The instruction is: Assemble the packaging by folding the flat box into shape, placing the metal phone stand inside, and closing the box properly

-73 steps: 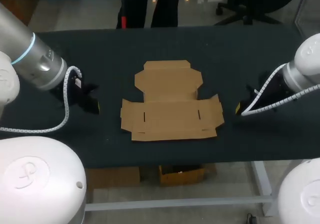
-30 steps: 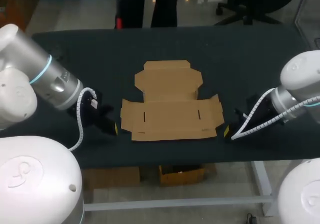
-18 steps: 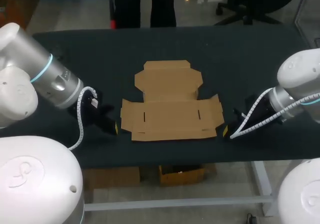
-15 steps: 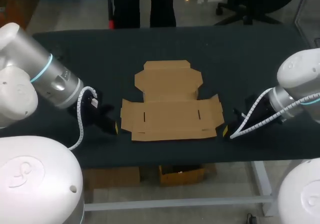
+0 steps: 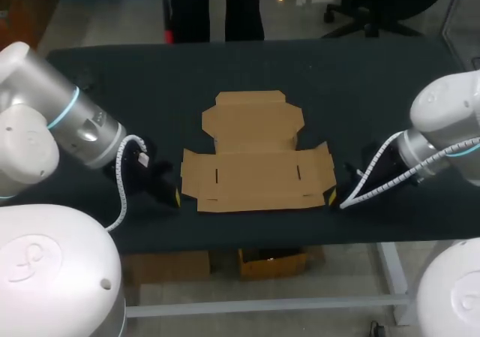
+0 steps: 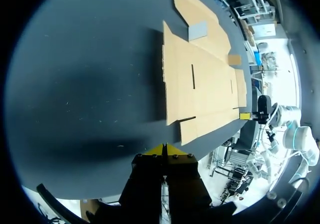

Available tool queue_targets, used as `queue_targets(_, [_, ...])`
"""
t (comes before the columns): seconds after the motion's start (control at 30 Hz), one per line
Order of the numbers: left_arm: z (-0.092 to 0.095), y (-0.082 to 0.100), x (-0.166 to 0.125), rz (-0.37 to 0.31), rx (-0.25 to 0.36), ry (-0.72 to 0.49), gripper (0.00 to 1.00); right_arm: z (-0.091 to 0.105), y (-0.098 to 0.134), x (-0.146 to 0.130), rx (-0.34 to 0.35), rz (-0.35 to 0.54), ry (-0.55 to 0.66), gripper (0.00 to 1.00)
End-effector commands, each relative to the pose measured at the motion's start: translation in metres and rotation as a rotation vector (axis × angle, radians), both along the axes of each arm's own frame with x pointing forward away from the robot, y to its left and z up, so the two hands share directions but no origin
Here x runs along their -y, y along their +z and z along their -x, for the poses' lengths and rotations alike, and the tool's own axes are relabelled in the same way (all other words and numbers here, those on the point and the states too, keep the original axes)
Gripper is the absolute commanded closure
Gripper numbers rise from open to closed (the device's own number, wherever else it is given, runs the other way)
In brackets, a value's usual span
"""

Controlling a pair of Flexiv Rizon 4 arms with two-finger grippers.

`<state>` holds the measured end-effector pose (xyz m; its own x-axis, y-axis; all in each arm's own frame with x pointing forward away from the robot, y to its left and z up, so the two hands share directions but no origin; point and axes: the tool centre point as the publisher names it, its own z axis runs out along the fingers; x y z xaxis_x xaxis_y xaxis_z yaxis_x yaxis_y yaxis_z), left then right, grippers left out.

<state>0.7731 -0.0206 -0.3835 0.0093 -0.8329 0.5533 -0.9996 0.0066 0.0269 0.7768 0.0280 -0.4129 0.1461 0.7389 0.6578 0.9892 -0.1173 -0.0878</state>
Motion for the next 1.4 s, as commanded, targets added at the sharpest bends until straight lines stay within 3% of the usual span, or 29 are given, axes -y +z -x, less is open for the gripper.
queue_targets(0.03, [-0.005,-0.006,0.005,0.004,-0.008,-0.009,1.00,-0.001,-0.003,-0.001,-0.004,-0.006,0.003,1.00])
queue_targets(0.53, [0.000,-0.019,0.014,0.055,-0.042,-0.025,1.00,-0.001,-0.012,-0.001,-0.018,-0.018,-0.005,1.00])
queue_targets(1.4, [0.007,-0.035,0.033,0.136,-0.037,-0.028,1.00,-0.006,-0.015,-0.014,-0.016,-0.041,-0.004,1.00])
